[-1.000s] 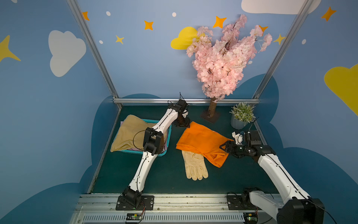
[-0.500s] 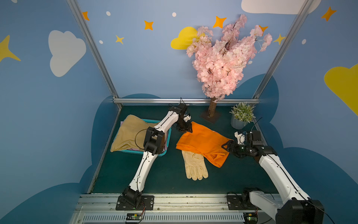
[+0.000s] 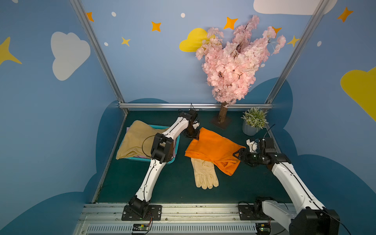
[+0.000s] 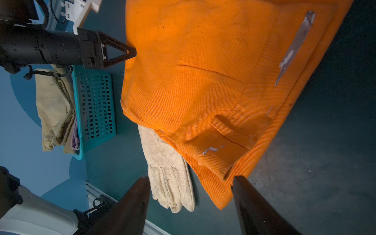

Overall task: Put the folded long pants in the basket
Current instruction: Pick up the long pant at the center of the board.

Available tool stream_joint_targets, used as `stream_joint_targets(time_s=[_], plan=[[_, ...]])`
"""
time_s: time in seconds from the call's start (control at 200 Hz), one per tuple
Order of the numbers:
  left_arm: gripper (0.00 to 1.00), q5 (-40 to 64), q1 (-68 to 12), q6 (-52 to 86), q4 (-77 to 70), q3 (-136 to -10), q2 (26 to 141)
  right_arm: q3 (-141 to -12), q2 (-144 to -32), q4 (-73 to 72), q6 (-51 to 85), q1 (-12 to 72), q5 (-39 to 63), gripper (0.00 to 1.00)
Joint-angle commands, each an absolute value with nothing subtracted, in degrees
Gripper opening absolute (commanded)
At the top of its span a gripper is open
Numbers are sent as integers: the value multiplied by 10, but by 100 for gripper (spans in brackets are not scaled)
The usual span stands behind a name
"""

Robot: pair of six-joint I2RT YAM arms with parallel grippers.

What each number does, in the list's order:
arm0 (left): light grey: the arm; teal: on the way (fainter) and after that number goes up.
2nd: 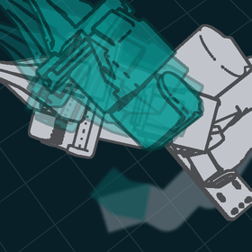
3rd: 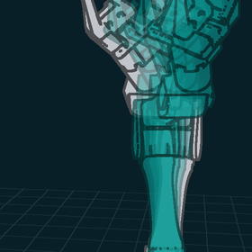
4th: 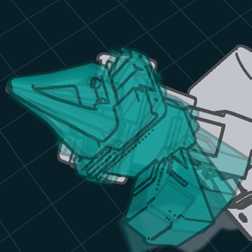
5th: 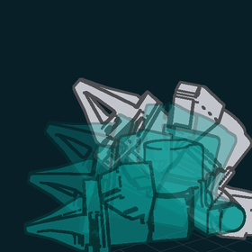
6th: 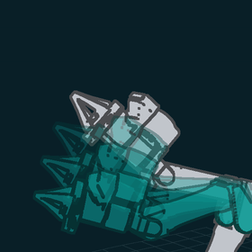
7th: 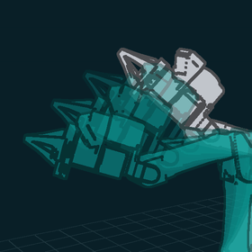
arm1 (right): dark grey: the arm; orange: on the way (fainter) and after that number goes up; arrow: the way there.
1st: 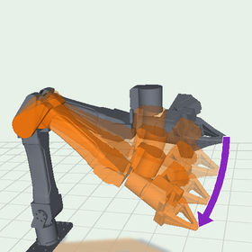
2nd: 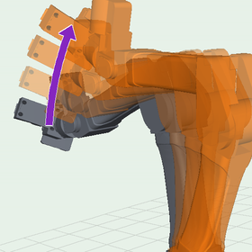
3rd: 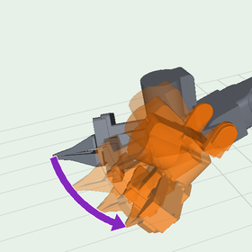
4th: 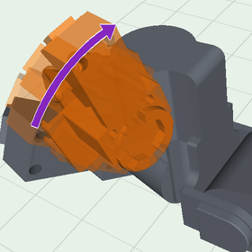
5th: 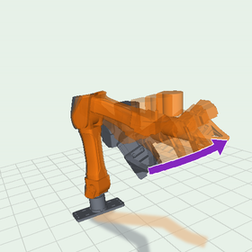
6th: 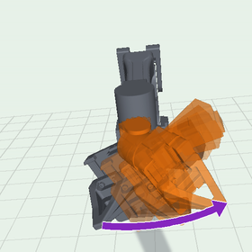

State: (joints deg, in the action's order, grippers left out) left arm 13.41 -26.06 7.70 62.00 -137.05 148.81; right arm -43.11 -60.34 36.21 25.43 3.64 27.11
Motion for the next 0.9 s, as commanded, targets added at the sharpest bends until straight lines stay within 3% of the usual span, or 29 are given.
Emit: stream_joint_targets(time_s=[0.0,0.26,0.536,0.776,0.896], plan=[[41,193,-261,70,654,-1345,1506,-425,-601,367,250,32,275,69],[3,105,-249,98,653,-1378,1487,-413,-634,362,285,-9,205,71],[3,109,-236,98,649,-1376,1485,-396,-766,255,278,-59,286,78],[2,122,-236,100,649,-1373,1489,-373,-874,114,353,-93,374,72],[2,123,-237,98,649,-1376,1487,-375,-895,94,359,-88,380,65]])
